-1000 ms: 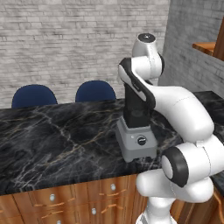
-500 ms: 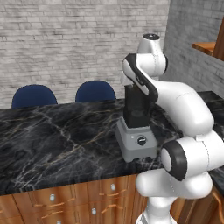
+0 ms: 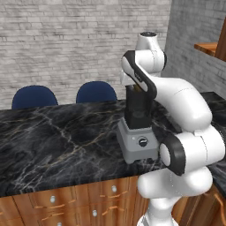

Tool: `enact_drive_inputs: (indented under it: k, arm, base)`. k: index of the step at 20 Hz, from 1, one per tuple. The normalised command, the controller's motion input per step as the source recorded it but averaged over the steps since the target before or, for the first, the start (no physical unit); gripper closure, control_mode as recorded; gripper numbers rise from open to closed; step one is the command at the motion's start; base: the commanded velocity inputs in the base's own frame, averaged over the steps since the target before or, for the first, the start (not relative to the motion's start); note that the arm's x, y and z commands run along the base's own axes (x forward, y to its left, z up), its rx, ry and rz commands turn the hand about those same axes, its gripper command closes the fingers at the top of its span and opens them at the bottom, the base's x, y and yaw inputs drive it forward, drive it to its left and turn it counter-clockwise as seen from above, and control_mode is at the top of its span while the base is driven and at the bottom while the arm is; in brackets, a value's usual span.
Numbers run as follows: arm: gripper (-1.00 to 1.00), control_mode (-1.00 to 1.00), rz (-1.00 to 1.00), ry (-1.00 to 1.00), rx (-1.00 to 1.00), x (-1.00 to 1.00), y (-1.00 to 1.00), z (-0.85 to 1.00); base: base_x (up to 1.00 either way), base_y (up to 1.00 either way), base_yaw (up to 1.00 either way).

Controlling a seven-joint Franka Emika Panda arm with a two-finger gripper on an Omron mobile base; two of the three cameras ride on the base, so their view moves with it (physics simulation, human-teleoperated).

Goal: Open the blender lid, put the kiwi in the blender, close the lid, and start the blender.

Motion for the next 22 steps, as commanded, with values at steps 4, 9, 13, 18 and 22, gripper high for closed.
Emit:
enact_drive_inputs:
  k: [4,9,13,18,22]
  arm:
    - [-1.0,-1.0,-0.07,0.03,0.0,0.0,0.01,-0.44]
    - [-1.0,-1.0,-0.05,0.0,0.0,-0.01,0.0,-0.06]
    - [-1.0,-1.0,-0.01,-0.05,0.0,-0.15,0.0,0.2]
    - [-1.0,-1.0,-0.03,-0.19,0.0,-0.5,0.0,0.75]
    - [-1.0,-1.0,-0.11,-0.23,0.0,-0.94,0.03,0.28]
  base:
    - [0.0,0.0,0.0]
    - [0.0,0.0,0.0]
    - [0.0,0.0,0.0]
    - [0.0,0.0,0.0]
    - [0.0,0.0,0.0]
